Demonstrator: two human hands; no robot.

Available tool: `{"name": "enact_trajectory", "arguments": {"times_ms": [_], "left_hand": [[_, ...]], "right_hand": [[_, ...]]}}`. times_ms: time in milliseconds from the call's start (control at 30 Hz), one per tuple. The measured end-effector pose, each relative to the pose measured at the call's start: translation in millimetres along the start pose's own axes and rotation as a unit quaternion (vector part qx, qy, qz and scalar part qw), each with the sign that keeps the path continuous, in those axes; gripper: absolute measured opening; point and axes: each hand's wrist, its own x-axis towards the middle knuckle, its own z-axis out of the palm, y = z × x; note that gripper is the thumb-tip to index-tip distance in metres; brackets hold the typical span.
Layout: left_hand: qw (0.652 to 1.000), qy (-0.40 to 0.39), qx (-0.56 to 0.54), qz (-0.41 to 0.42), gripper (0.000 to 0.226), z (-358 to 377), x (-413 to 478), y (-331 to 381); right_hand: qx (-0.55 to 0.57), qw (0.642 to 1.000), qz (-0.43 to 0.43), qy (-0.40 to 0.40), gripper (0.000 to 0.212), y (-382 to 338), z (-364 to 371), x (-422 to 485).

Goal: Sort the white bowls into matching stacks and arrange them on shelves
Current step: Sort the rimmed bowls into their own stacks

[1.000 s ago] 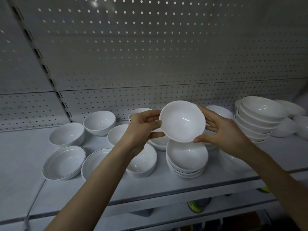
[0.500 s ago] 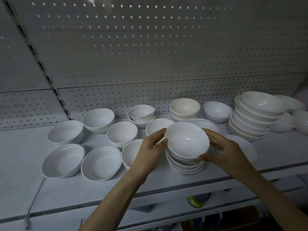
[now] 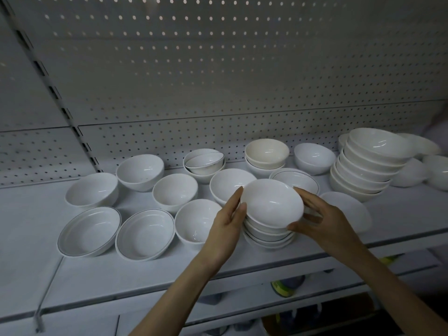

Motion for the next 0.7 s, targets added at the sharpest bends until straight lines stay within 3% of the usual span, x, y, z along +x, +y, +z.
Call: {"name": "enact_trajectory", "arguments": {"times_ms": [200, 533, 700], "left_hand": [[0.999, -0.026, -0.004, 0.040, 0.073, 12.7, -8.6, -10.9], [0.997, -0.027, -0.028, 0.071, 0.072, 16.9, -11.1, -13.4], [0.997, -0.036, -0.020, 0.066, 0.067, 13.4, -9.1, -10.5]], "right_hand": [[0.101, 0.995, 0.007, -0.018, 0.090, 4.9, 10.7, -3.5], [0.116, 0.993, 0.009, -0.011, 0.087, 12.8, 14.2, -4.5], [0.096, 0.994, 0.013, -0.048, 0.090, 11.6, 6.6, 3.0]]}}
